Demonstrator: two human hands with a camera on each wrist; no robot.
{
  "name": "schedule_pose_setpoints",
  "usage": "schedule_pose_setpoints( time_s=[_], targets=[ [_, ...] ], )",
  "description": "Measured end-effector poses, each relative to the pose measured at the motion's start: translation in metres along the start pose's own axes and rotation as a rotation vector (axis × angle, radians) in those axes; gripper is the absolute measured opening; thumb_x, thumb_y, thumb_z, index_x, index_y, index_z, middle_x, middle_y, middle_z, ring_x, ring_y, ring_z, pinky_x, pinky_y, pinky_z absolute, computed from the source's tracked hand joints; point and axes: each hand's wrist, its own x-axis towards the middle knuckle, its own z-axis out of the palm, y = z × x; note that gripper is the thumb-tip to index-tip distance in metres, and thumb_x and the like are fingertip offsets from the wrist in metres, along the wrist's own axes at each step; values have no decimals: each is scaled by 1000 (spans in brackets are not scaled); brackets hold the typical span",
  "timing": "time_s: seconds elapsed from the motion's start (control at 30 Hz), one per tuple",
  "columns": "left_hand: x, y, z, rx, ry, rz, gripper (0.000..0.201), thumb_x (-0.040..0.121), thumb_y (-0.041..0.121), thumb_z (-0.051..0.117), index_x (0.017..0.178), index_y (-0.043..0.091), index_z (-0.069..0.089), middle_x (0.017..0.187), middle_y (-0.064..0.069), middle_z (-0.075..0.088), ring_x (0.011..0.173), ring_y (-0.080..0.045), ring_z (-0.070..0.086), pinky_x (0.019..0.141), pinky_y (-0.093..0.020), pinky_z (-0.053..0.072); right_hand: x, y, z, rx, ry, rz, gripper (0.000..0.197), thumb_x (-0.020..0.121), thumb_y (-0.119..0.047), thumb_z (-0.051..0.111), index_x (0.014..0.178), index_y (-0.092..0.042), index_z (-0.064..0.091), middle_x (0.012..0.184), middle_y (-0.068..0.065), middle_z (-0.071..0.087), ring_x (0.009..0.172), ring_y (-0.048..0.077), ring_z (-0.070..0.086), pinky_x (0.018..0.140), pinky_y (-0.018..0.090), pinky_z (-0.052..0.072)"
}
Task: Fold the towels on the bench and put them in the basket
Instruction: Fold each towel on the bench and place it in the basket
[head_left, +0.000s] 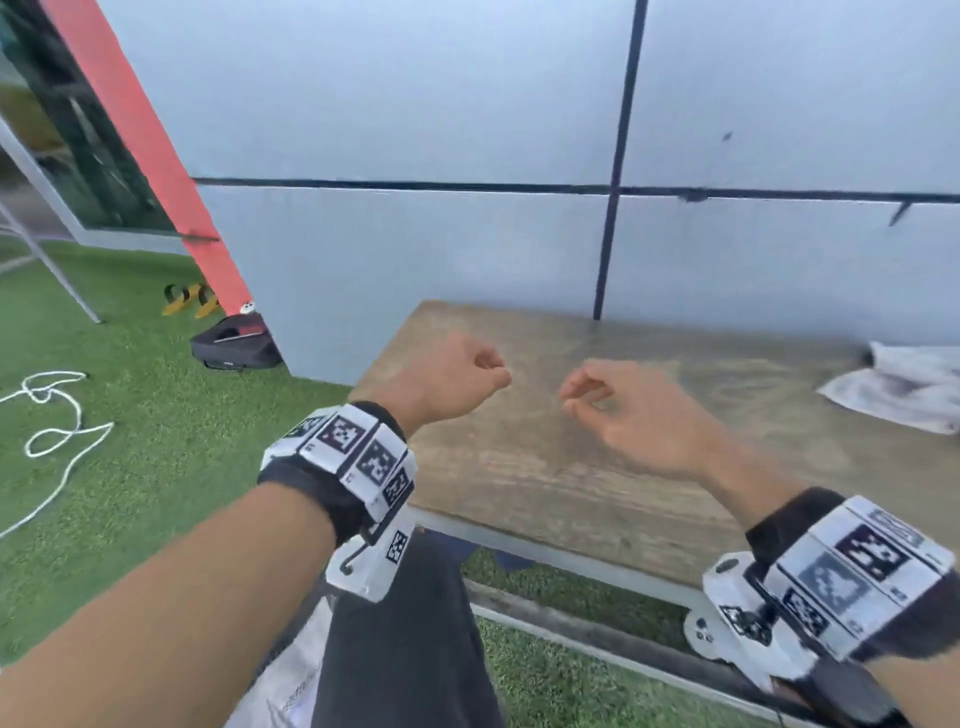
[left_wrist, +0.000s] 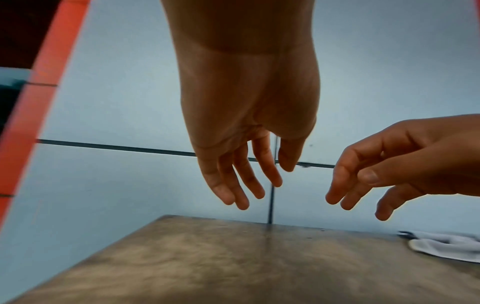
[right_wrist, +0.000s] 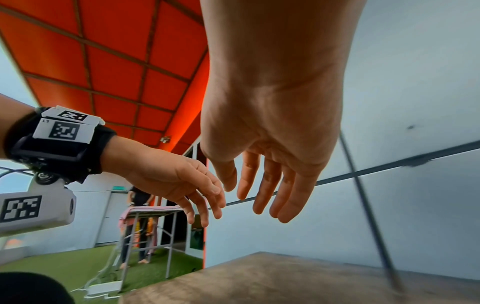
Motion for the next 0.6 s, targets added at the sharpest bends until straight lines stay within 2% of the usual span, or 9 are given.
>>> schedule_pose_setpoints(
  time_s=[0.07, 0.2, 0.3, 0.37, 0.43, 0.47, 0.53, 0.6],
  targets=[
    [14, 36, 21, 1, -42, 56, 17, 95, 31, 62, 96, 19, 74, 89, 3, 68, 89, -15, 64, 76, -24, 44, -22, 28, -23, -4, 49, 55, 2, 95, -25, 65, 97, -26, 64, 106, -8, 71, 101, 10, 64, 93, 30, 47],
    [40, 105, 77, -4, -153, 189, 16, 94, 32, 64, 90, 19, 73, 83, 5, 68, 78, -12, 62, 74, -23, 42, -80, 95, -62, -23, 120, 208, 5, 94, -22, 65, 99, -20, 67, 104, -7, 70, 100, 9, 64, 82, 21, 40],
    [55, 153, 124, 30, -260, 278, 18, 94, 36, 63, 90, 22, 73, 81, 12, 66, 78, -8, 61, 76, -25, 45, -126, 142, -84, -33, 189, 338, 8, 94, -24, 66, 100, -20, 68, 103, -8, 70, 100, 10, 64, 83, 22, 43],
    [63, 181, 155, 59, -305, 326, 19, 92, 41, 61, 93, 26, 74, 88, 13, 68, 84, -9, 63, 77, -26, 49, -151, 166, -94, -37, 208, 418, 8, 94, -28, 64, 100, -23, 67, 105, -10, 70, 100, 11, 64, 85, 28, 46],
    [69, 205, 192, 17, -373, 333, 17, 94, 37, 62, 99, 24, 73, 98, 10, 69, 91, -11, 64, 75, -25, 45, -172, 185, -102, -16, 227, 483, 5, 94, -27, 63, 98, -26, 65, 106, -11, 69, 100, 11, 63, 85, 30, 47],
    [72, 217, 211, -2, -402, 345, 18, 95, 34, 62, 104, 22, 72, 106, 8, 68, 98, -13, 63, 77, -26, 44, -181, 195, -105, -9, 247, 507, 4, 94, -27, 63, 97, -26, 65, 106, -10, 69, 99, 12, 63, 87, 32, 48],
    [76, 240, 246, 13, -434, 395, 25, 97, 33, 61, 118, 20, 66, 123, 5, 59, 111, -14, 56, 85, -27, 39, -198, 212, -109, -1, 286, 551, 7, 93, -27, 63, 99, -23, 65, 106, -8, 70, 99, 14, 64, 87, 34, 49],
    [86, 260, 278, 54, -450, 432, 39, 97, 33, 62, 132, 20, 55, 135, -1, 47, 117, -18, 52, 93, -30, 40, -211, 227, -112, -4, 299, 593, 12, 93, -27, 63, 102, -20, 66, 106, -8, 69, 99, 14, 63, 82, 31, 47]
  ],
)
